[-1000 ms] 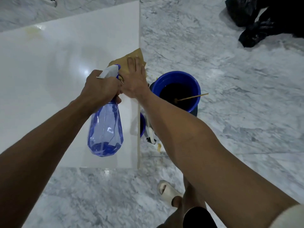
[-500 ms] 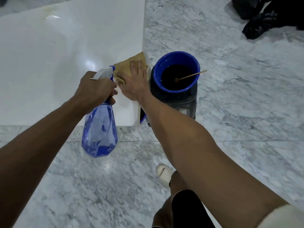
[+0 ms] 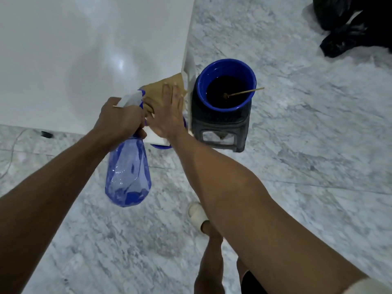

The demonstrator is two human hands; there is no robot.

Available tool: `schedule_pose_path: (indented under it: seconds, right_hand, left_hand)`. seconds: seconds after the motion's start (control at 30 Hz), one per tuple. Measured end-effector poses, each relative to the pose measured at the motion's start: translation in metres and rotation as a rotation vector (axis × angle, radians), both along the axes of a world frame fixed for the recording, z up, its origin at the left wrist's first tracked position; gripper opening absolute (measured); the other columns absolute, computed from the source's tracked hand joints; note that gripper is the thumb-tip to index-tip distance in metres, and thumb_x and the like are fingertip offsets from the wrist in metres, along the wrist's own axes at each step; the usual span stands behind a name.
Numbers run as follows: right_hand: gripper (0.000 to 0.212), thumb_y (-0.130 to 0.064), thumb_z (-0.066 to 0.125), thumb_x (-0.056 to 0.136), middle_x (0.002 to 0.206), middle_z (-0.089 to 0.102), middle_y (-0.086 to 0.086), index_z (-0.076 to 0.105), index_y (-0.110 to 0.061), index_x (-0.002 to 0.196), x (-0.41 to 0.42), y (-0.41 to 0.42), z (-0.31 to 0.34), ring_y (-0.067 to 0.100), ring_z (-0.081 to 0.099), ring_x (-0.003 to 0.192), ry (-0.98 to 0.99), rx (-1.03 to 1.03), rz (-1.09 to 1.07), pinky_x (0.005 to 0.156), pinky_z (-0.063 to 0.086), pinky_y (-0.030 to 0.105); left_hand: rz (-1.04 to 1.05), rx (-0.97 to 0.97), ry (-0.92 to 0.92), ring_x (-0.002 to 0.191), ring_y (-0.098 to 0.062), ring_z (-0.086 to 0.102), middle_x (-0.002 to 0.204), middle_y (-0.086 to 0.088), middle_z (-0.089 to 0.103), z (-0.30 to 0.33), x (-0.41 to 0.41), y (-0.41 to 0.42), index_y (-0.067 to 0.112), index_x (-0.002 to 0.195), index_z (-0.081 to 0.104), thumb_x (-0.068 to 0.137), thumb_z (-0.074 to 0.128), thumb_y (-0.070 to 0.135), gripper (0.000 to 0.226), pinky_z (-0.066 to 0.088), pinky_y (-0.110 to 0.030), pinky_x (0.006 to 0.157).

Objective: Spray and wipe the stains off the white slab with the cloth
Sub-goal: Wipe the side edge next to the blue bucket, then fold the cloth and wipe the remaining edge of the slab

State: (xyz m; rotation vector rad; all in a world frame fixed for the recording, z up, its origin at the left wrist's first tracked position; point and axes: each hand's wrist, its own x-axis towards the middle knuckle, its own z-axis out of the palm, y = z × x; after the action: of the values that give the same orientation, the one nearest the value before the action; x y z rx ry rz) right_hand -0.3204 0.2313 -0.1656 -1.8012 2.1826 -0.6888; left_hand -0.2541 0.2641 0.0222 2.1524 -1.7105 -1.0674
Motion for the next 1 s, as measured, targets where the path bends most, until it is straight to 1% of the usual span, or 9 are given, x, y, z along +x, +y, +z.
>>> schedule_pose_path:
  seconds: [0.17, 0.3, 0.5, 0.67, 0.77, 0.87, 0.9, 0.93, 1.0]
  right_hand:
    - [0.042, -0.054, 0.037, 0.098, 0.163, 0.016, 0.016, 0.055, -0.046, 0.135, 0.001, 0.006, -0.003, 0.044, 0.0, 0.15, 0.023, 0.059, 0.059, 0.119, 0.013, 0.06]
    - [0.041, -0.056, 0.039, 0.099, 0.164, 0.014, 0.017, 0.054, -0.046, 0.135, 0.014, 0.034, -0.006, 0.045, -0.003, 0.151, 0.008, 0.044, 0.083, 0.12, 0.011, 0.06]
    - [0.043, -0.056, 0.037, 0.099, 0.165, 0.012, 0.016, 0.051, -0.047, 0.139, 0.031, 0.074, -0.001, 0.045, -0.003, 0.151, 0.05, 0.051, 0.1, 0.12, 0.011, 0.059]
    - [0.043, -0.054, 0.043, 0.1, 0.164, 0.017, 0.015, 0.052, -0.041, 0.14, 0.051, 0.106, -0.001, 0.042, 0.003, 0.152, -0.03, 0.01, 0.067, 0.12, 0.012, 0.057]
    - [0.057, -0.047, 0.056, 0.097, 0.162, 0.018, 0.017, 0.048, -0.02, 0.146, 0.064, 0.135, 0.0, 0.042, 0.009, 0.151, -0.257, -0.099, 0.049, 0.121, 0.015, 0.058]
    - [0.073, -0.066, 0.023, 0.098, 0.166, 0.008, 0.016, 0.041, -0.019, 0.152, 0.077, 0.162, 0.004, 0.034, -0.009, 0.153, -0.289, 0.106, 0.132, 0.123, 0.007, 0.054]
    - [0.074, -0.064, 0.019, 0.1, 0.166, 0.007, 0.016, 0.037, -0.017, 0.154, 0.078, 0.17, 0.011, 0.032, -0.008, 0.153, -0.393, 0.187, 0.164, 0.124, 0.005, 0.05]
    - [0.066, -0.056, 0.025, 0.104, 0.163, 0.016, 0.018, 0.036, -0.014, 0.153, 0.075, 0.176, 0.02, 0.032, 0.004, 0.152, -0.549, 0.211, 0.189, 0.124, 0.008, 0.048]
    - [0.053, -0.046, 0.034, 0.106, 0.144, 0.048, 0.02, 0.049, -0.011, 0.142, 0.062, 0.191, 0.048, 0.031, 0.042, 0.135, -0.914, 0.231, 0.155, 0.119, 0.028, 0.046]
  left_hand:
    - [0.038, -0.016, 0.014, 0.039, -0.014, 0.062, 0.103, -0.034, 0.071, -0.003, 0.002, 0.019, -0.008, 0.095, 0.067, 0.079, 0.052, -0.004, 0.023, 0.059, -0.032, 0.06]
    - [0.039, -0.026, 0.014, 0.036, -0.013, 0.061, 0.101, -0.04, 0.069, -0.002, 0.01, 0.032, -0.017, 0.1, 0.065, 0.076, 0.05, -0.004, 0.031, 0.056, -0.026, 0.048]
    - [0.039, -0.011, -0.018, 0.034, -0.013, 0.06, 0.067, -0.02, 0.061, -0.003, 0.026, 0.058, -0.006, 0.079, 0.064, 0.075, 0.05, -0.003, 0.014, 0.054, -0.028, 0.048]
    - [0.014, -0.014, 0.033, 0.034, -0.015, 0.06, 0.096, -0.044, 0.065, 0.001, 0.049, 0.089, -0.022, 0.095, 0.063, 0.074, 0.047, -0.006, 0.03, 0.054, -0.026, 0.048]
    - [0.015, -0.023, 0.028, 0.035, -0.015, 0.06, 0.09, -0.04, 0.066, 0.004, 0.062, 0.107, -0.02, 0.095, 0.065, 0.076, 0.048, -0.006, 0.028, 0.054, -0.027, 0.051]
    - [0.03, -0.021, 0.038, 0.033, -0.015, 0.059, 0.07, -0.022, 0.062, 0.011, 0.072, 0.126, -0.011, 0.085, 0.065, 0.079, 0.049, -0.007, 0.018, 0.054, -0.031, 0.055]
    - [0.039, -0.018, 0.045, 0.033, -0.015, 0.059, 0.068, -0.019, 0.062, 0.015, 0.076, 0.131, -0.007, 0.085, 0.065, 0.079, 0.049, -0.007, 0.017, 0.054, -0.03, 0.052]
    - [0.047, -0.012, 0.057, 0.034, -0.016, 0.059, 0.07, -0.019, 0.064, 0.021, 0.08, 0.135, -0.007, 0.089, 0.066, 0.078, 0.049, -0.008, 0.02, 0.054, -0.027, 0.048]
    - [0.057, -0.005, 0.1, 0.038, -0.02, 0.059, 0.084, -0.024, 0.07, 0.034, 0.086, 0.145, -0.008, 0.097, 0.068, 0.077, 0.049, -0.009, 0.028, 0.051, -0.024, 0.042]
